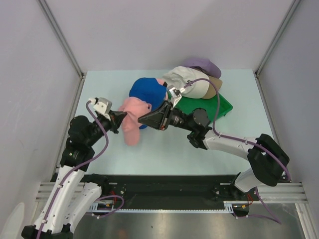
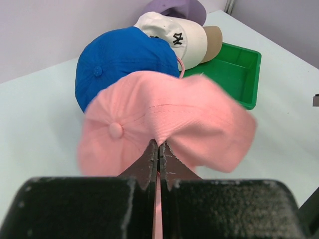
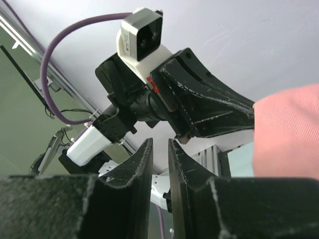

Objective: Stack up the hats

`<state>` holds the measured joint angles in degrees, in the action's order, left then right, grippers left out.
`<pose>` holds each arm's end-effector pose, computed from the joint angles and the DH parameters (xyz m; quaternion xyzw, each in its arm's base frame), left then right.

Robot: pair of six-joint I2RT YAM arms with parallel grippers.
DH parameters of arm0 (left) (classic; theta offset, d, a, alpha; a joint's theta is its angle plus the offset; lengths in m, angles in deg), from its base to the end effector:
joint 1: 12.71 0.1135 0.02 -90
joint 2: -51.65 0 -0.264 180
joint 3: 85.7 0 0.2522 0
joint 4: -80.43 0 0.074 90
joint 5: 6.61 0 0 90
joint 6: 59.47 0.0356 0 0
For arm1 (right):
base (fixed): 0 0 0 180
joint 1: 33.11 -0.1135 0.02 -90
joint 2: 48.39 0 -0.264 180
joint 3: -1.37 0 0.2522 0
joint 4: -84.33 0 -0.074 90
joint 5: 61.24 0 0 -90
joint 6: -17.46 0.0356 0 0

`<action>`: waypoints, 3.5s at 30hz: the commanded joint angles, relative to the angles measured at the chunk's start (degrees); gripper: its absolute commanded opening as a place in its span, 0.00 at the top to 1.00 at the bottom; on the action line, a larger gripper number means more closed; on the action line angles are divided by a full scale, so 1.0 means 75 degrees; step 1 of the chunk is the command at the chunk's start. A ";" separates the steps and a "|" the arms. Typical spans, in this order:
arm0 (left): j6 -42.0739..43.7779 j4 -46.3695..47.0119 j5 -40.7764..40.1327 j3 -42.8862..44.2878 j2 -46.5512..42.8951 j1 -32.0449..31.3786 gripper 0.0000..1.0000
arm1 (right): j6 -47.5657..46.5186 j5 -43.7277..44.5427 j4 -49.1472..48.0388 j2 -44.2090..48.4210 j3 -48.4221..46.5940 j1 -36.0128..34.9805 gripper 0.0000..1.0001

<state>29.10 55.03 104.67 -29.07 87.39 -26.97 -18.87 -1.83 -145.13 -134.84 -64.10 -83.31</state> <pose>0.1404 -0.0490 0.3492 0.2052 0.7032 -0.2254 0.6423 0.1980 0.2660 0.3366 -0.2116 0.5000 0.7358 0.4048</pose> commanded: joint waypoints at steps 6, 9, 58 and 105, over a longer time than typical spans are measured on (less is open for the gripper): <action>0.0085 0.0380 0.0245 0.0061 -0.0266 0.0038 1.00 | -0.0195 0.0375 -0.0302 0.0136 -0.0091 0.0188 0.45; 0.0097 0.0310 -0.0094 0.0131 -0.0220 0.0038 1.00 | -0.0660 0.0679 0.0306 0.0545 0.0073 0.0271 0.25; -0.5410 0.1375 -0.1196 0.2546 0.0660 -0.0172 1.00 | -0.4976 0.5730 0.0873 0.0571 0.0893 -0.2331 0.07; -0.5002 0.1344 -0.3856 0.1631 0.0003 -0.1614 1.00 | -0.4018 0.4259 0.3647 0.2035 0.0027 -0.1806 1.00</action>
<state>-16.82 67.69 79.95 -17.86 87.66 -39.01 -58.65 38.17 -126.77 -123.02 -58.24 -101.16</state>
